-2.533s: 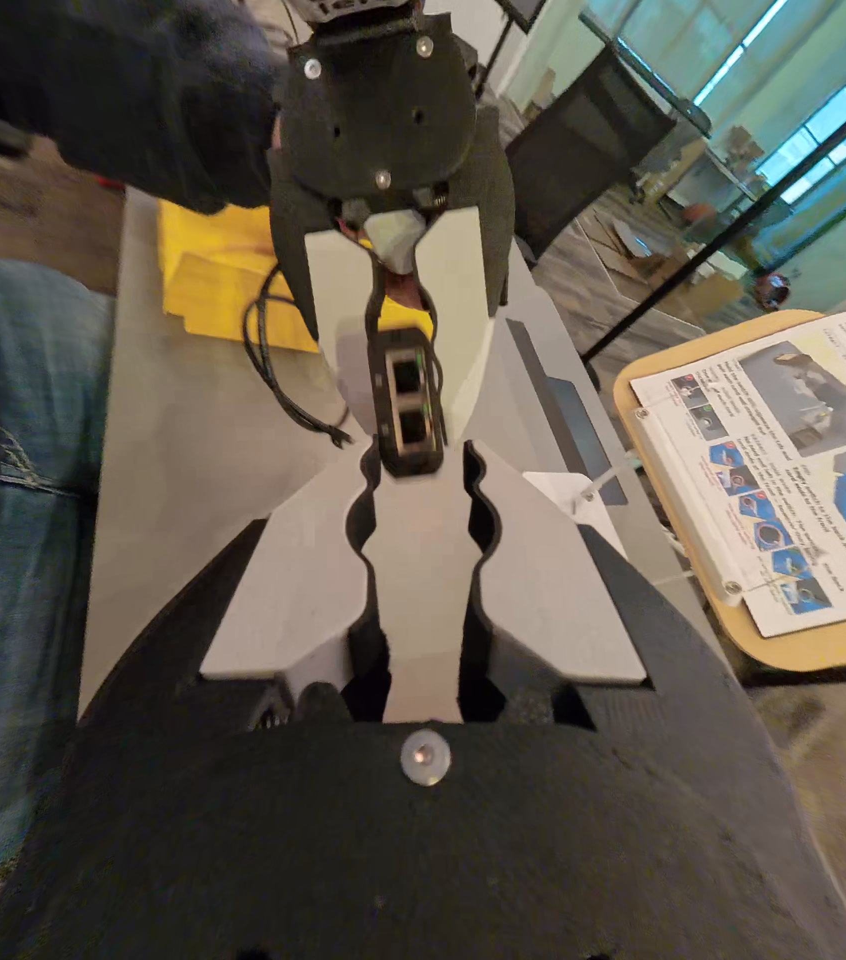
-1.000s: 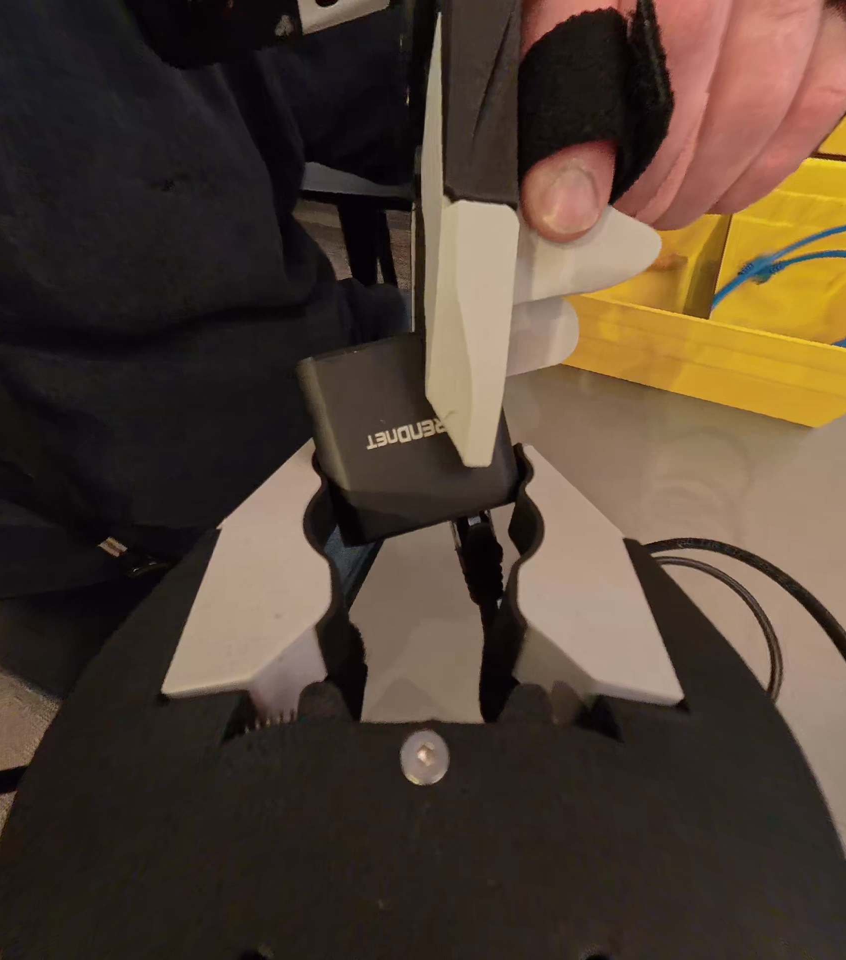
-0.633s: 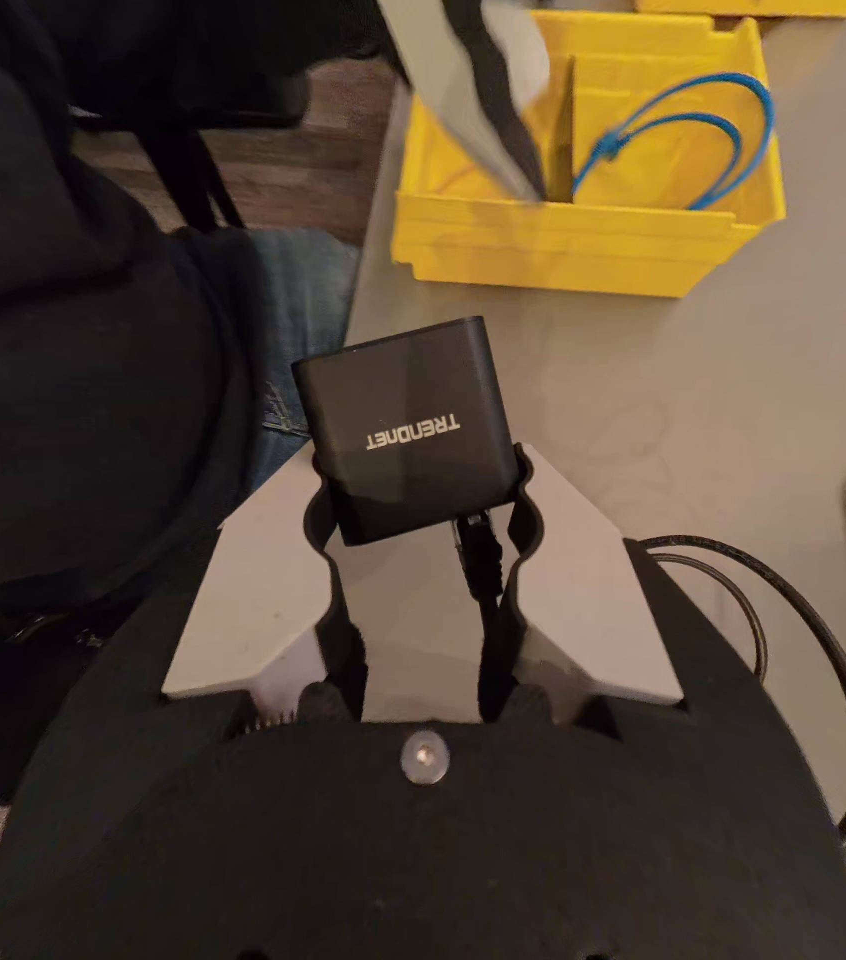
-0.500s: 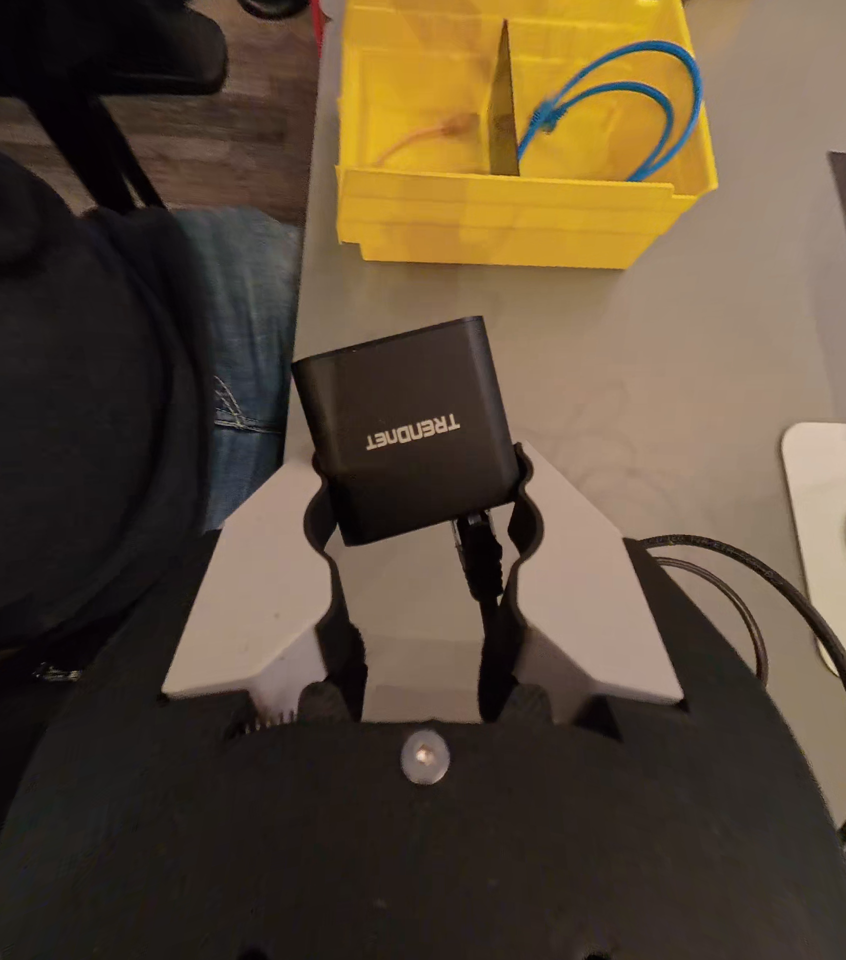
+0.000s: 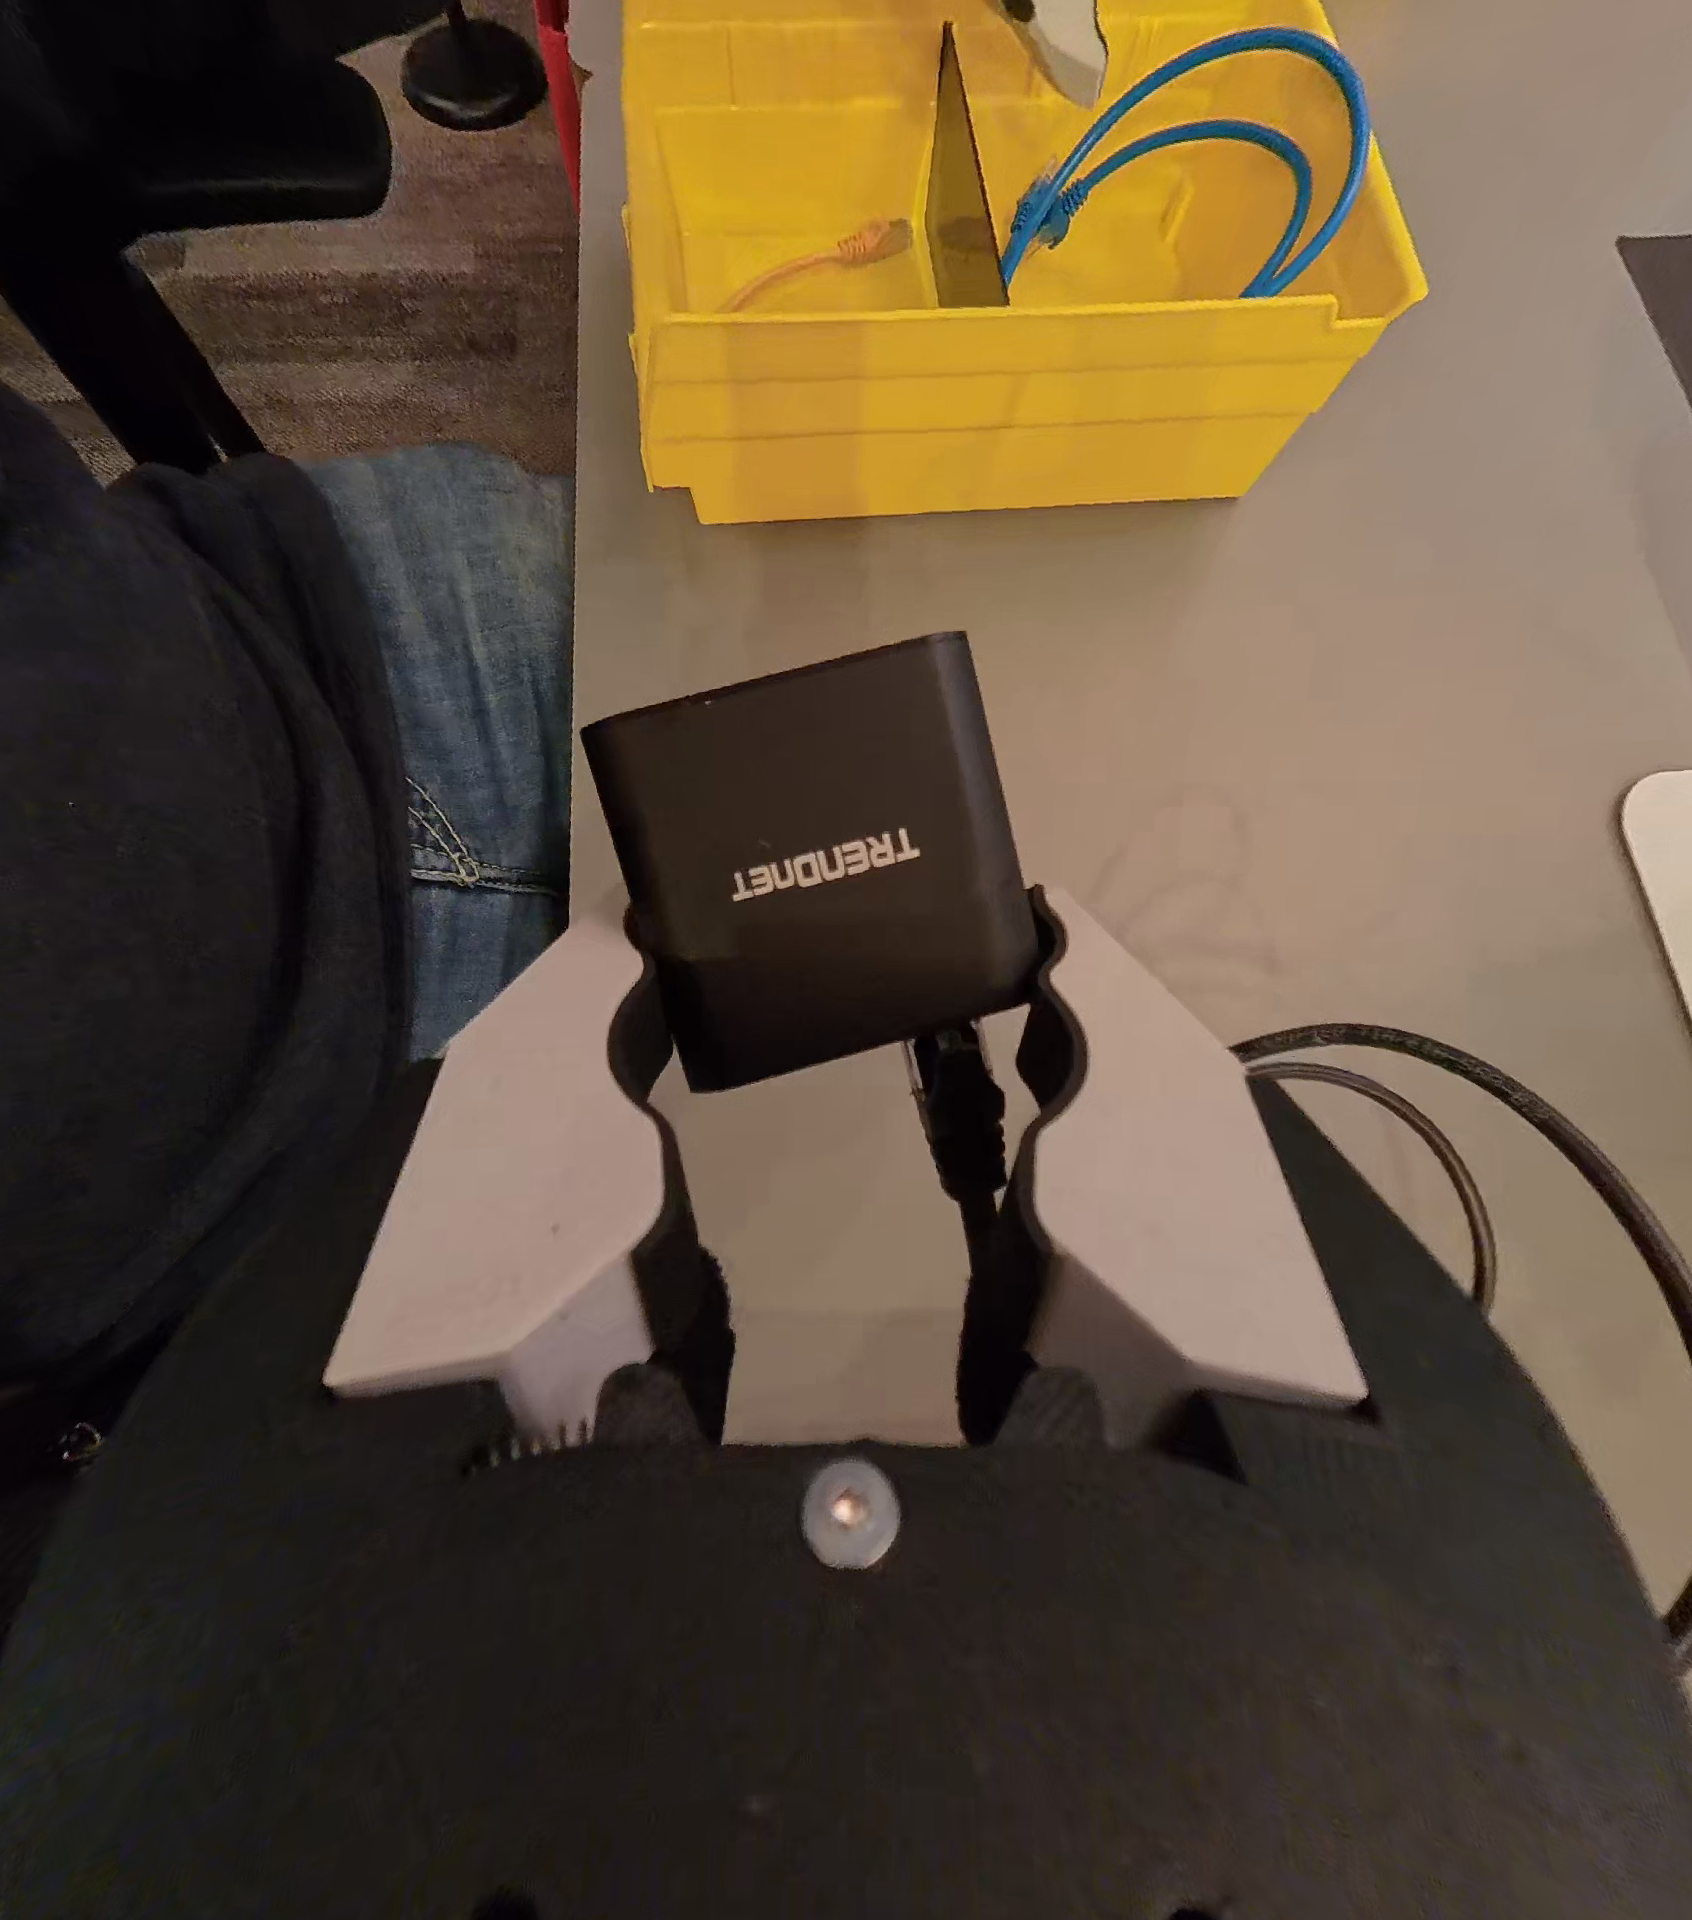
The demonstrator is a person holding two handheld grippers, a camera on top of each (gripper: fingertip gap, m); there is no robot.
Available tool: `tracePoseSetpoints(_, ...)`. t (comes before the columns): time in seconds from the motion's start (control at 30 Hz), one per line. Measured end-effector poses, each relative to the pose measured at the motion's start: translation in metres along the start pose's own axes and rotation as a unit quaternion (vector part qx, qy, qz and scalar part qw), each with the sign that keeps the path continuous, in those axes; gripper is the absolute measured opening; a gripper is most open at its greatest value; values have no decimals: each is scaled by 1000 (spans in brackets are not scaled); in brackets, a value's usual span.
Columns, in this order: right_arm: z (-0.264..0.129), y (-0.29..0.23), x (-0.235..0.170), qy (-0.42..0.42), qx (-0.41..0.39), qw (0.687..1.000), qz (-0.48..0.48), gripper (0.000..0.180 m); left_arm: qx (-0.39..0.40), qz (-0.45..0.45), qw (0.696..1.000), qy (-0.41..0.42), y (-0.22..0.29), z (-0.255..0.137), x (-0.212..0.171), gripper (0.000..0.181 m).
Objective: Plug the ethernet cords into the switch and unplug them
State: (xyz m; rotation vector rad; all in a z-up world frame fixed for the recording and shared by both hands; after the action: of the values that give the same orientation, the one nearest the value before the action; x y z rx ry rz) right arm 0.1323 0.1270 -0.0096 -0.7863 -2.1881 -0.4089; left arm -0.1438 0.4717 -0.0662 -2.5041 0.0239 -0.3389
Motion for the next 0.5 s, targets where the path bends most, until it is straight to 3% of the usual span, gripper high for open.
tracePoseSetpoints(0.03,2,0,-1,-1,1,1000,0,67,-4,-18,1000,-16,-3,10,-2,58)
tracePoseSetpoints(0.27,9,0,-3,9,9,1000,4,67,-73,-85,983,-146,-9,68,-2,53)
tracePoseSetpoints(0.3,10,1,-4,9,9,1000,5,67,-87,-83,979,-162,-8,73,-3,35)
tracePoseSetpoints(0.33,10,1,-5,10,9,1000,6,67,-93,-83,980,-155,-8,76,-2,16)
tracePoseSetpoints(0.5,10,1,-10,10,7,1000,9,67,-74,-120,986,-93,-18,62,5,6)
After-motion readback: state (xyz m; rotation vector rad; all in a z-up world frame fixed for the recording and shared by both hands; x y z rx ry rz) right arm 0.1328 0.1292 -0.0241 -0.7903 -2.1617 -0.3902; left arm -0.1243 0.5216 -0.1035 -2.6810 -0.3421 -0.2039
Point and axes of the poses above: each gripper's, where its closed fingertips meet, z out along the fingers, x out of its top, y = z × x across the jaws, the point moved 8 cm from there along -z, back along the fingers
